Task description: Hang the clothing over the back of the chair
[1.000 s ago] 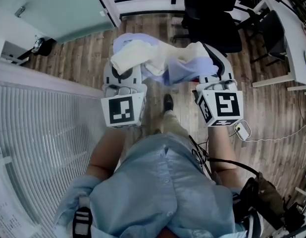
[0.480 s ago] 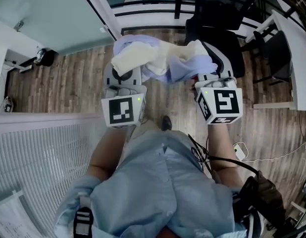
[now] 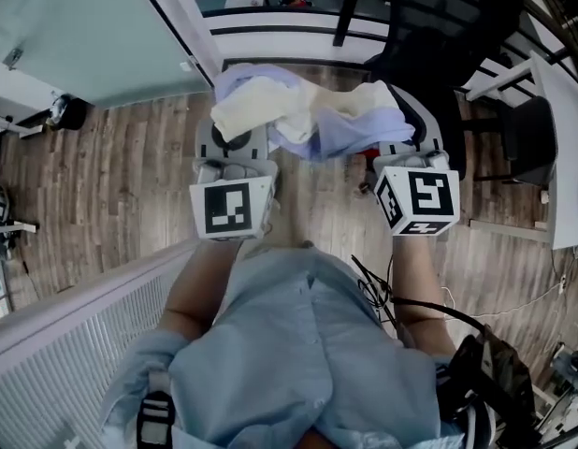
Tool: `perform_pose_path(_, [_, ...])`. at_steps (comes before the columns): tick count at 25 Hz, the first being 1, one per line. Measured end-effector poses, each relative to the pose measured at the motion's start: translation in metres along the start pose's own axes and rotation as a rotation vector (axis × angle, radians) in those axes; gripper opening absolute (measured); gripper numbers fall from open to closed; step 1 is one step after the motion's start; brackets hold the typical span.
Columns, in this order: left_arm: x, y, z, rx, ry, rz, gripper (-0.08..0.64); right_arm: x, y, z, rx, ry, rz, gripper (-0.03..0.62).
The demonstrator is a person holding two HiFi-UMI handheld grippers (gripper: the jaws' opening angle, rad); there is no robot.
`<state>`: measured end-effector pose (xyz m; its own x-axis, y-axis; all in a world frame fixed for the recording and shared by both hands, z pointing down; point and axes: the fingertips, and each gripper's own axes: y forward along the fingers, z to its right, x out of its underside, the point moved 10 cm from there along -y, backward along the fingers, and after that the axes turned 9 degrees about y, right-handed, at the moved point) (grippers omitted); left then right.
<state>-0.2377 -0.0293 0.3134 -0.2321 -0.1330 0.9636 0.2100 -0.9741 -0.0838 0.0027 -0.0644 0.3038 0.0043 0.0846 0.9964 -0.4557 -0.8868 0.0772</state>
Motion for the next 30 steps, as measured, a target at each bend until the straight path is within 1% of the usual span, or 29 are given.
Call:
perform_pose_path(3, [0.015,0.054,-0.030,0.035,0.000,0.015,0.036,-0.001,0.053,0.009,0.053,0.008,-0.012,0.017])
perform_pose_path(7, [0.025,0.126,-0.067,0.095,-0.020,0.034,0.036,-0.013,0.118,0.021,0.121,0.008,-0.027,0.017])
perform_pose_path(10, [0.025,0.169,-0.087,0.136,-0.023,0.053,0.036,-0.027,0.153,0.032,0.174,0.003,-0.017,0.017])
perform_pose_path(13, [0.024,0.209,-0.097,0.176,-0.024,0.070,0.036,-0.039,0.180,0.046,0.219,-0.007,0.002,0.017])
perform_pose_path(16, [0.019,0.249,-0.098,0.214,-0.042,0.089,0.036,-0.054,0.200,0.063,0.257,-0.018,0.014,0.017])
perform_pose_path(18, [0.019,0.270,-0.095,0.256,-0.046,0.102,0.036,-0.059,0.205,0.072,0.296,-0.023,0.026,0.017])
perform_pose_path(20, [0.019,0.287,-0.093,0.290,-0.045,0.121,0.035,-0.059,0.209,0.079,0.333,-0.026,0.039,0.017])
perform_pose_path(24, [0.025,0.316,-0.087,0.334,-0.031,0.149,0.036,-0.052,0.217,0.093,0.384,-0.021,0.044,0.017])
perform_pose_path(27, [0.027,0.348,-0.076,0.368,-0.024,0.152,0.036,-0.049,0.226,0.114,0.421,-0.008,0.032,0.017])
perform_pose_path(30, [0.020,0.386,-0.064,0.424,-0.030,0.154,0.035,-0.054,0.236,0.136,0.473,0.002,0.026,0.017])
